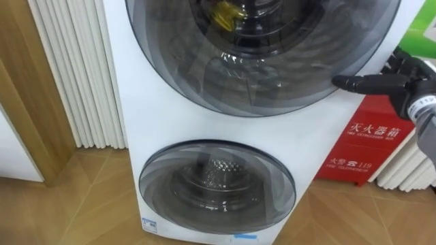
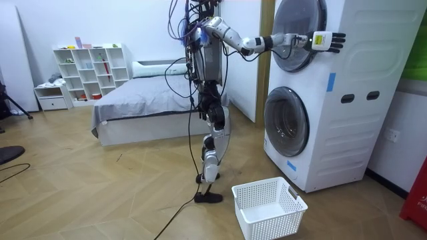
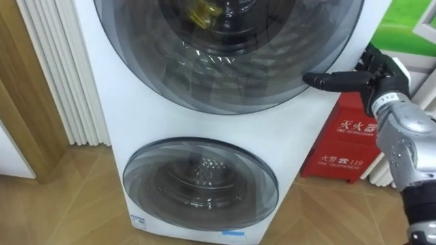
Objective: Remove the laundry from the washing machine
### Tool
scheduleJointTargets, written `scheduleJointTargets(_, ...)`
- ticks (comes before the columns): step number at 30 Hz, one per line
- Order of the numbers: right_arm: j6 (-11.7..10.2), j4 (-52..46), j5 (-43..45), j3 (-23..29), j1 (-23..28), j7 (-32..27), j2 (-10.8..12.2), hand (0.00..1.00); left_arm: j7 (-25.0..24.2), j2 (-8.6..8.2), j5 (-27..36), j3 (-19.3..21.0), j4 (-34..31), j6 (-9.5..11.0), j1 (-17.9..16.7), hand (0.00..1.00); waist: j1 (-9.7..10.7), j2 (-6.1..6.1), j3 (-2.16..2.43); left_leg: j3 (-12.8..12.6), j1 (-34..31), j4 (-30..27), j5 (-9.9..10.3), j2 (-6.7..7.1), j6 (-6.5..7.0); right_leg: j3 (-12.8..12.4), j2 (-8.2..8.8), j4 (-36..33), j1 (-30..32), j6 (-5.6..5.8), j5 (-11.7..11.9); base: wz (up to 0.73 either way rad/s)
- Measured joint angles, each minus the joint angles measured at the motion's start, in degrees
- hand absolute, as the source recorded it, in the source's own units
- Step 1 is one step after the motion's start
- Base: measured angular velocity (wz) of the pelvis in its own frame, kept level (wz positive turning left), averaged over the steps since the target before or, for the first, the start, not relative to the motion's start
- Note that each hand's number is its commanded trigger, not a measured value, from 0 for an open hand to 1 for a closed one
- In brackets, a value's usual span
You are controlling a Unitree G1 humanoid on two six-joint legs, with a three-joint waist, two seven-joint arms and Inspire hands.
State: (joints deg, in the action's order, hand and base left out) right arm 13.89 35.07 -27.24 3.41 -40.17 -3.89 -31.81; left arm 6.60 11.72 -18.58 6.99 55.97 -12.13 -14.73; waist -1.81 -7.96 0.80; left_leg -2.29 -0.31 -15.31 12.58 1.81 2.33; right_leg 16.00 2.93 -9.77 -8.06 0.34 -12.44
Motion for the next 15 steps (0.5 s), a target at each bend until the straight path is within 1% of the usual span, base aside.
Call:
scheduleJointTargets(5, 0.0, -3.5, 0.5, -0.3, 0.0, -2.3, 0.0, 0.0, 0.1, 0.16, 0.5, 0.0, 0.3, 0.1, 0.2, 0.0, 0.2, 0.12, -0.09, -0.2, -0.1, -0.1, 0.0, -0.03, 0.0, -0.3, 0.0, 0.0, 0.2, 0.0, 0.0, -0.02)
scheduleJointTargets(8, 0.0, -5.9, 0.3, -1.9, 0.0, -4.7, 0.0, 0.0, 0.4, 0.48, 1.0, 0.0, 0.2, 0.0, 0.2, 0.0, 0.6, 0.2, -0.14, -0.4, 0.0, 0.0, 0.0, -0.09, 0.0, -0.6, -0.04, 0.0, 0.2, 0.0, 0.0, -0.04)
scheduleJointTargets(9, 0.1, -6.9, 0.5, -2.5, 0.1, -5.6, 0.0, 0.0, 0.4, 0.47, 1.0, -0.1, 0.2, 0.0, 0.1, 0.0, 0.6, 0.29, -0.2, -0.7, 0.1, 0.0, 0.0, -0.1, 0.0, -1.2, -0.06, 0.0, 0.2, 0.0, 0.0, -0.12)
scheduleJointTargets(10, 0.3, -8.4, 0.7, -2.6, 0.4, -6.4, 0.0, 0.0, 0.4, 0.47, 1.0, -0.2, 0.2, 0.0, 0.2, 0.0, 0.6, 0.38, -0.27, -0.8, 0.2, 0.1, 0.0, -0.09, 0.0, -1.7, -0.06, 0.0, 0.2, 0.0, 0.0, -0.11)
scheduleJointTargets(12, 0.6, -10.3, 0.7, -2.7, 0.7, -7.6, 0.0, 0.0, 0.4, 0.49, 1.0, -0.2, 0.0, 0.0, 0.2, 0.0, 0.6, 0.46, -0.32, -0.9, 0.5, 0.4, 0.0, -0.1, 0.0, -1.9, -0.06, 0.0, 0.2, 0.0, 0.0, -0.07)
scheduleJointTargets(14, 0.6, -12.3, 0.8, -2.8, 1.1, -8.6, 0.0, 0.0, 0.4, 0.57, 1.0, -0.2, 0.0, 0.0, 0.6, 0.0, 1.0, 0.51, -0.37, -1.1, 0.5, 0.6, 0.0, -0.11, 0.0, -1.8, -0.07, 0.1, 0.2, 0.0, 0.0, 0.0)
scheduleJointTargets(15, 0.6, -14.6, 0.9, -2.7, 2.2, -9.4, 0.0, 0.0, 0.4, 0.65, 1.0, -0.3, 0.0, 0.0, 0.9, 0.0, 1.2, 0.51, -0.37, -1.2, 0.5, 0.6, 0.0, -0.13, 0.0, -1.8, -0.07, 0.0, 0.3, 0.0, 0.0, 0.0)
